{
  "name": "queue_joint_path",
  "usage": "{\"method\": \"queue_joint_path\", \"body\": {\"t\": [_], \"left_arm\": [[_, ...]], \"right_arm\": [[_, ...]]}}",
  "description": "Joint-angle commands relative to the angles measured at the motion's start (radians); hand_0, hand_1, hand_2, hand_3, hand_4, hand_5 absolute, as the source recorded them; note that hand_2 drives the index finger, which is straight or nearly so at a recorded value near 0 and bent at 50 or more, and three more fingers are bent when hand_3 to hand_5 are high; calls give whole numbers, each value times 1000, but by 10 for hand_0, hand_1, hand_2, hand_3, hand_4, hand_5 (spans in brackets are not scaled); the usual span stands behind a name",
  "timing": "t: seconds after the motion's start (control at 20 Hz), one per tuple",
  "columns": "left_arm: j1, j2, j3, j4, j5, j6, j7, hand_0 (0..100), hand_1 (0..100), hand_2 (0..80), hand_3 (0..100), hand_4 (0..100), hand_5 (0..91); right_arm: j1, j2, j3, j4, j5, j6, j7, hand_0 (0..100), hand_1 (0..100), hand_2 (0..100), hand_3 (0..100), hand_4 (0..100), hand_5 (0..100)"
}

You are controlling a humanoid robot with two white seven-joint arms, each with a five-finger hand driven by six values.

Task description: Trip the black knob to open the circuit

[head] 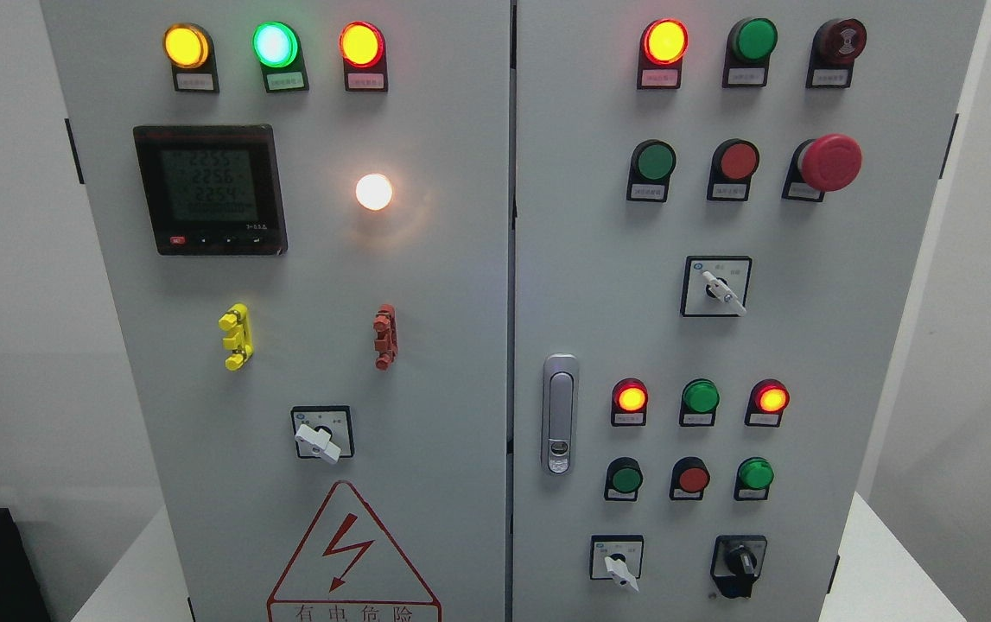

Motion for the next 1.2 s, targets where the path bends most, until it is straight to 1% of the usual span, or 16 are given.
{"method": "queue_joint_path", "body": {"t": [0.0,0.05,0.1,0.15,0.2,0.25,0.35,0.5,0.55,0.65,0.8,0.9,1.1,1.15], "left_arm": [[-2,0,1,0,2,-3,0,120,389,0,0,0,0],[-2,-2,1,0,2,-3,0,120,389,0,0,0,0],[-4,-2,1,0,2,-3,0,120,389,0,0,0,0],[-2,-2,1,0,2,-3,0,120,389,0,0,0,0],[-2,-2,1,0,2,-3,0,120,389,0,0,0,0],[-4,-2,1,0,2,-3,0,120,389,0,0,0,0],[-2,-2,1,0,2,-3,0,120,389,0,0,0,0],[-2,-2,1,0,2,-3,0,120,389,0,0,0,0],[-4,-2,1,0,2,-3,0,120,389,0,0,0,0],[-2,-2,1,0,2,-3,0,120,389,0,0,0,0],[-2,-2,1,0,2,-3,0,120,389,0,0,0,0],[-2,-2,1,0,2,-3,0,120,389,0,0,0,0],[-2,-2,1,0,2,-3,0,120,389,0,0,0,0],[-2,-2,1,0,2,-1,0,120,389,0,0,0,0]], "right_arm": [[6,3,-5,-31,-4,-29,-5,12,167,0,139,30,0],[6,3,-5,-37,-4,-54,-8,13,166,0,195,82,0],[6,3,-5,-39,-4,-77,-25,13,165,0,227,115,0],[6,3,-6,-41,-5,-91,-43,13,165,0,288,177,0],[6,1,-6,-47,-5,-103,-51,13,165,0,343,242,36],[6,3,-6,-60,-7,-112,-53,14,165,0,388,278,72],[19,3,-6,-83,-8,-134,-53,17,164,0,483,367,183],[24,4,-6,-91,-8,-198,-56,21,165,0,581,428,287],[22,4,-8,-93,-8,-213,-65,21,165,0,597,441,301],[22,3,-8,-119,-10,-235,-98,23,165,0,655,510,381],[24,3,-14,-174,-10,-285,-126,29,165,0,725,598,481],[24,3,-15,-203,-11,-315,-143,31,166,0,754,630,520],[25,3,-25,-241,-11,-399,-155,37,166,0,796,675,585],[25,1,-28,-246,-11,-420,-169,37,166,0,801,678,591]]}}
